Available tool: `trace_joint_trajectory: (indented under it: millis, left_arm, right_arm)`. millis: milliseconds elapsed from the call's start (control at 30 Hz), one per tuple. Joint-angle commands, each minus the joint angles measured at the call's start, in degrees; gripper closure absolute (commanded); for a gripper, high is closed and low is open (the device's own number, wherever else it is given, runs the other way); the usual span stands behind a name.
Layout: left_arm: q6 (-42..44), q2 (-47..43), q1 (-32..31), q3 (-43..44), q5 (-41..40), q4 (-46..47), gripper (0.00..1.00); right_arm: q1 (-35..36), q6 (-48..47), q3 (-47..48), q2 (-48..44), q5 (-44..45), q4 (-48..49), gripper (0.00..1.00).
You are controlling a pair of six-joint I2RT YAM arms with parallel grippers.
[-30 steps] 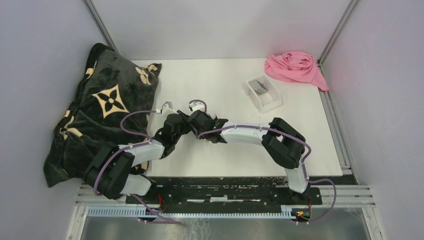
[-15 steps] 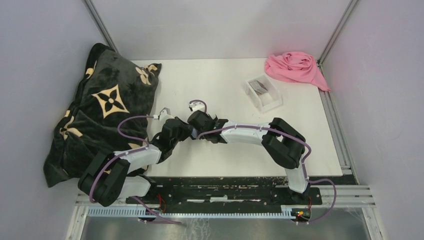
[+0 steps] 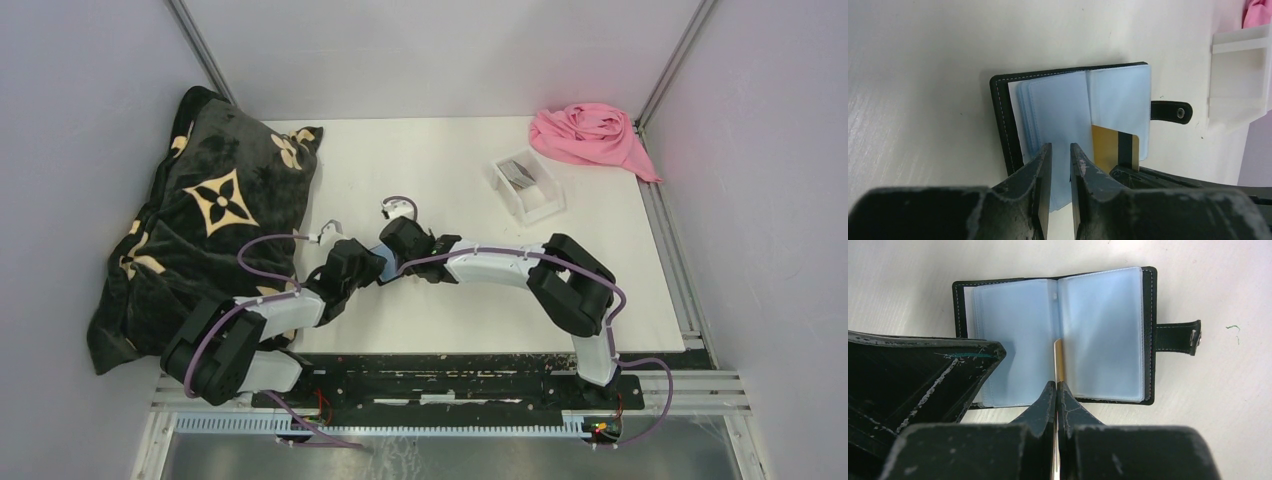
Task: Put the credit cards into the card holder
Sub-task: Adjust the card holder at the center of the board.
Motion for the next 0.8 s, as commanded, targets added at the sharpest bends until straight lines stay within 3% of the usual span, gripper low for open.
trace_joint_trajectory:
  millis: [0, 767]
  left_arm:
    - [3.75, 0.72, 0.17, -0.35, -2.17, -0.27, 0.73]
    - [8.89, 6.26, 0.27, 2.72, -4.12, -2.95, 0.74]
  right_arm:
    - [-0.80, 0.51, -1.47, -0.34, -4.65, -2.56, 0.99]
    - [-9.58, 1.14, -0.72, -3.22, -15.64, 0.55, 0.99]
